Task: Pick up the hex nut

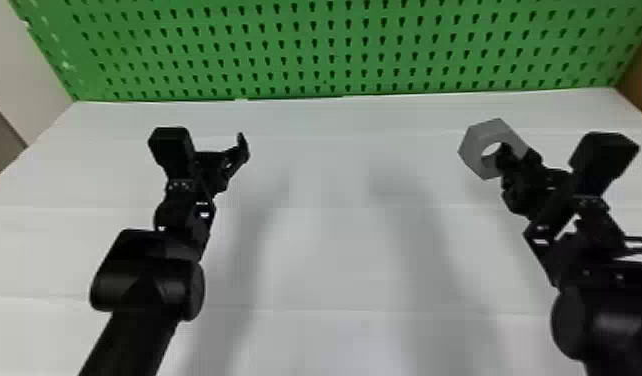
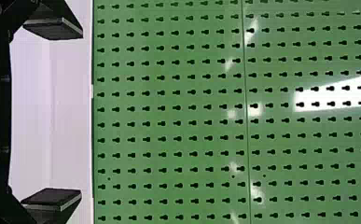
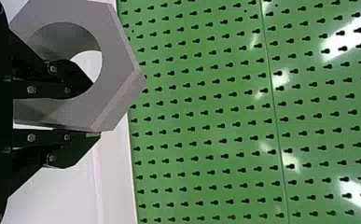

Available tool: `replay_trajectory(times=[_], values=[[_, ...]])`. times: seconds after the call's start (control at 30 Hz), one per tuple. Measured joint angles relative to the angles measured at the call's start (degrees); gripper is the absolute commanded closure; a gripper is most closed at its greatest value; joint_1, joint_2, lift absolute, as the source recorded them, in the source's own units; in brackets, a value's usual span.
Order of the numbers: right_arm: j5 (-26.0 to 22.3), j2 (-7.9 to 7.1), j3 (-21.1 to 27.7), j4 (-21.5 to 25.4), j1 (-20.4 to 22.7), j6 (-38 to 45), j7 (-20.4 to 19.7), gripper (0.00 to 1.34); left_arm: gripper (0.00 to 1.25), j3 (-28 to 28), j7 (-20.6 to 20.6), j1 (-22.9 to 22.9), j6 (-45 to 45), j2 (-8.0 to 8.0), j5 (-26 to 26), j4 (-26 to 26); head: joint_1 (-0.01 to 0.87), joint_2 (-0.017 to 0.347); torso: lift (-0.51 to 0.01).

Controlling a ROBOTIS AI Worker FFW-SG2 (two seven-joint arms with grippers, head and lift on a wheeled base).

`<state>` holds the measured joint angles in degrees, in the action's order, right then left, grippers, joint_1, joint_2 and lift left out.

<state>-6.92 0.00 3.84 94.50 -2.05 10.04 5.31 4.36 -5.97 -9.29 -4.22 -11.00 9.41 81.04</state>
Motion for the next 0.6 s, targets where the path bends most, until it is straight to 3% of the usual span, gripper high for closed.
replay_trajectory(times=[0.3, 0.6], values=[[0.9, 0.0, -0.5, -1.8, 1.8, -8.7, -1.3, 1.07, 0.09, 0.4, 0.0, 0.1, 0.1, 0.01, 0.4, 0.0, 0.785, 0.149, -0.085], [1.8, 0.0, -1.2, -2.2, 2.9, -11.8, -2.5, 1.07, 0.09, 1.0, 0.0, 0.1, 1.5, 0.03, 0.8, 0.3, 0.785, 0.149, -0.085]])
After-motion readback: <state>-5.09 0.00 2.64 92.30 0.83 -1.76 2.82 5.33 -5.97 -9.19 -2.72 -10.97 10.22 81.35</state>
